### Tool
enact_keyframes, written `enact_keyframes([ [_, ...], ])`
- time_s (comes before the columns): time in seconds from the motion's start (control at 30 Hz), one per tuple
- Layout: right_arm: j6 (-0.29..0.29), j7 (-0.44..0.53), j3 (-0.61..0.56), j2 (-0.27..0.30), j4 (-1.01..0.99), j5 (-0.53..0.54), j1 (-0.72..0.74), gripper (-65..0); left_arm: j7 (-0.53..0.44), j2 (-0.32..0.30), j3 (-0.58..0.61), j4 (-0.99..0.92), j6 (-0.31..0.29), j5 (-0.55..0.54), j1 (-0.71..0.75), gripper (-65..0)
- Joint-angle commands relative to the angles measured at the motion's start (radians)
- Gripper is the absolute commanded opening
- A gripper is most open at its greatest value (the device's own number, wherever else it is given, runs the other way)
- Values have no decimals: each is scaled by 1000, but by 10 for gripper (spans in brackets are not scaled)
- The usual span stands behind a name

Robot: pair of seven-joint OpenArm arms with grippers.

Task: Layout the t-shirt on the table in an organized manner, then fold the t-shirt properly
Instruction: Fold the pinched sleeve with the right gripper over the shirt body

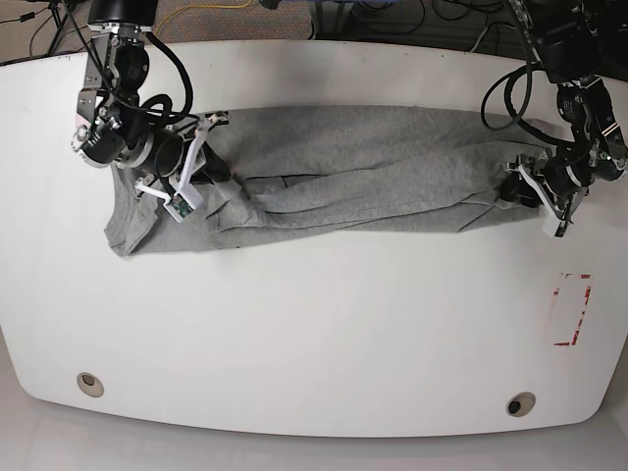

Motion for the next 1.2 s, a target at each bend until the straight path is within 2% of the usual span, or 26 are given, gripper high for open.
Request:
enact_keyframes([
  [0.0, -1, 21, 9, 45, 23, 53, -11, -523, 53, -8, 4, -6, 11, 54, 5, -390],
  [0.23, -1, 21, 4, 113, 23, 102, -59, -382, 53, -10, 4, -6, 11, 54, 5, -390],
  [0.37, -1, 21, 12, 119, 23, 128, -59, -323, 53, -10, 4, -6, 11, 54, 5, -390],
  [0.47, -1, 25, 39, 110, 23, 129, -50, -309, 53, -10, 4, -6, 11, 54, 5, -390],
  [0.6, -1, 25, 104, 44, -5, 102, 32, -306, 53, -10, 4, -6, 11, 54, 5, -390],
  [0.87, -1, 25, 144, -64, -138, -88, 196, -304, 53, -10, 4, -6, 11, 54, 5, -390],
  [1.07, -1, 33, 142, -110, -268, -200, 292, -304, 53, -10, 4, -6, 11, 54, 5, -390],
  [1.17, -1, 70, 138, -119, -331, -210, 314, -304, 53, -10, 4, -6, 11, 54, 5, -390],
])
